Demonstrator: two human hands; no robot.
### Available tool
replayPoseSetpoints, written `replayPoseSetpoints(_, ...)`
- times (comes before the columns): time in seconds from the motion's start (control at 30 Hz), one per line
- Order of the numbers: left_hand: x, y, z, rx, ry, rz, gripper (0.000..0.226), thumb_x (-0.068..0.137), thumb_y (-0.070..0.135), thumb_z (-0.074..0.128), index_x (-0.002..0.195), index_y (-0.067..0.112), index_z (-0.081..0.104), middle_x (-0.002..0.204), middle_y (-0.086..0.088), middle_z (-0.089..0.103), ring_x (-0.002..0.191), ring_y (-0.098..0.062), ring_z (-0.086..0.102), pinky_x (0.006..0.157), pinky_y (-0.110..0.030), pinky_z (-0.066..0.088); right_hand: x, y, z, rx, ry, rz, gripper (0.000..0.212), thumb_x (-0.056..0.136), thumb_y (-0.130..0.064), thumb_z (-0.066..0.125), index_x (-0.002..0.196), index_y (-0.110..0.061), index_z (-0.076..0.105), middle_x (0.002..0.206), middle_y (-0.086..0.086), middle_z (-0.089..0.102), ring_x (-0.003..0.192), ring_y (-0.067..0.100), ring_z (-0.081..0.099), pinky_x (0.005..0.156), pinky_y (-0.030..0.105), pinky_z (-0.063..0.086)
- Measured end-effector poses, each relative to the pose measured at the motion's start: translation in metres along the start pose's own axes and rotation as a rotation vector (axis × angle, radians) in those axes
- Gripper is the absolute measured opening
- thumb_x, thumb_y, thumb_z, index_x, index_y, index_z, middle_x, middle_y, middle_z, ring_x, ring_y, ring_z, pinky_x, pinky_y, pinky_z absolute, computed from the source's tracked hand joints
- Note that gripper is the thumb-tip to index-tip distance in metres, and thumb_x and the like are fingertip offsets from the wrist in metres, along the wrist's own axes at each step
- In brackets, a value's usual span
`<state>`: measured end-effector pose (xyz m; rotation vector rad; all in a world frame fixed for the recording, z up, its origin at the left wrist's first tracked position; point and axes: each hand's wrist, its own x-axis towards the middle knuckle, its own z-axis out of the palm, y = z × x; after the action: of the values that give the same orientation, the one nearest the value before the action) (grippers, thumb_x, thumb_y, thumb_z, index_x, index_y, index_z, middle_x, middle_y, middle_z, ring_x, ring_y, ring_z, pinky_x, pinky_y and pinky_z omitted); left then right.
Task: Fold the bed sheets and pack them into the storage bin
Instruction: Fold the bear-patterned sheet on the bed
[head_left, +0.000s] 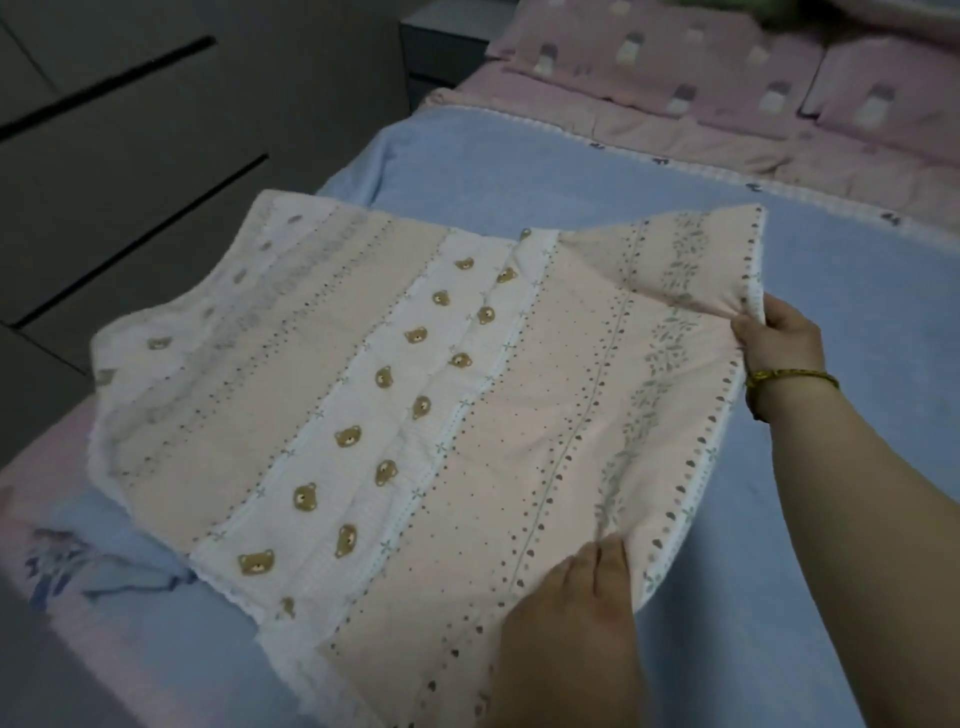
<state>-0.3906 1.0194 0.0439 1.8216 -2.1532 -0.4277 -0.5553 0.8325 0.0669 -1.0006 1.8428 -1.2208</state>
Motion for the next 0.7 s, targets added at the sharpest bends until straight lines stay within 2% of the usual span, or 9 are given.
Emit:
replayPoseSetpoints(0.03,-0.001,0.016,0.016,0.018,0.005,0.017,0.034,0.056,0.042,0.054,0.076,0.029,0.078,0.071,0.017,0.071,0.057,0.005,0.065,0.05,-0.011,0.048,0.003,0.013,-0.027,-0.012,0.032,0.019,0.041,0.094,0.003,0.039,0.134,-0.004,0.044,0.134,0.014,0.05,0.12,0.029,0.049,0.087,0.021,0.037)
replayPoseSetpoints(0.1,-0.007,0.045,0.057,0.038,-0.111,0.041,0.055,0.02,0.055,0.079,0.07,0.034,0.076,0.069,0.021,0.07,0.056,0.009,0.063,0.052,-0.01,0.048,0.01,0.044,-0.066,-0.045,0.087,0.088,0.041,0.095,0.001,0.04,0.136,-0.004,0.042,0.134,0.015,0.049,0.113,0.032,0.053,0.089,0.025,0.039)
replayPoseSetpoints(0.17,-0.018,0.061,0.104,-0.027,-0.264,0.027,0.062,0.005,0.059,0.077,0.063,0.039,0.074,0.067,0.025,0.068,0.055,0.012,0.062,0.051,-0.009,0.048,0.014,0.086,-0.094,-0.063,0.118,0.212,0.045,0.094,0.002,0.041,0.138,-0.004,0.038,0.135,0.02,0.047,0.087,0.028,0.058,0.093,0.033,0.042)
replayPoseSetpoints(0.27,-0.036,0.062,0.157,-0.014,-0.396,0.032,0.041,0.036,0.072,0.056,0.057,0.04,0.072,0.07,0.023,0.069,0.066,0.009,0.064,0.057,-0.01,0.049,0.009,0.149,-0.117,-0.014,0.098,0.387,0.052,0.094,0.0,0.043,0.143,-0.007,0.028,0.139,0.02,0.041,0.106,0.032,0.054,0.095,0.036,0.045)
replayPoseSetpoints(0.4,-0.062,0.057,0.194,-0.081,-0.366,0.174,0.054,0.097,0.048,0.017,0.1,0.026,0.067,0.1,0.002,0.072,0.103,-0.011,0.051,0.084,-0.024,0.04,0.004,0.192,-0.121,0.072,0.084,0.468,0.062,0.095,-0.011,0.045,0.147,-0.01,0.012,0.147,0.01,0.03,0.103,0.023,0.051,0.088,0.029,0.044)
replayPoseSetpoints(0.47,-0.063,0.049,0.193,-0.066,-0.257,0.22,0.063,0.099,0.042,0.009,0.102,0.025,0.069,0.106,0.0,0.071,0.107,-0.011,0.048,0.093,-0.025,0.036,-0.001,0.196,-0.113,-0.034,0.03,0.427,0.067,0.093,-0.019,0.05,0.147,-0.009,0.012,0.146,0.013,0.034,0.111,0.027,0.051,0.1,0.036,0.041)
replayPoseSetpoints(0.57,-0.049,0.033,0.173,0.007,-0.322,0.125,0.046,0.097,0.046,0.013,0.118,0.025,0.048,0.119,-0.002,0.065,0.119,-0.015,0.043,0.109,-0.029,0.012,-0.014,0.196,-0.101,-0.103,-0.016,0.364,0.065,0.09,-0.023,0.057,0.143,-0.009,0.024,0.144,0.011,0.038,0.127,0.027,0.042,0.108,0.035,0.033)
replayPoseSetpoints(0.63,-0.031,0.013,0.153,0.147,-0.317,-0.13,0.055,0.097,0.047,0.006,0.142,0.02,0.019,0.147,-0.011,0.033,0.139,-0.025,0.023,0.114,-0.034,-0.004,-0.021,0.195,-0.096,-0.1,-0.028,0.366,0.063,0.089,-0.022,0.058,0.142,-0.009,0.027,0.143,0.01,0.04,0.127,0.027,0.042,0.106,0.034,0.032)
replayPoseSetpoints(0.7,-0.019,-0.012,0.14,0.275,-0.327,-0.349,0.065,0.094,0.055,0.01,0.142,0.021,-0.019,0.154,-0.008,-0.014,0.143,-0.023,-0.012,0.113,-0.039,-0.013,-0.024,0.196,-0.096,-0.125,-0.036,0.369,0.061,0.09,-0.02,0.056,0.142,-0.007,0.027,0.142,0.012,0.04,0.127,0.029,0.041,0.104,0.033,0.032)
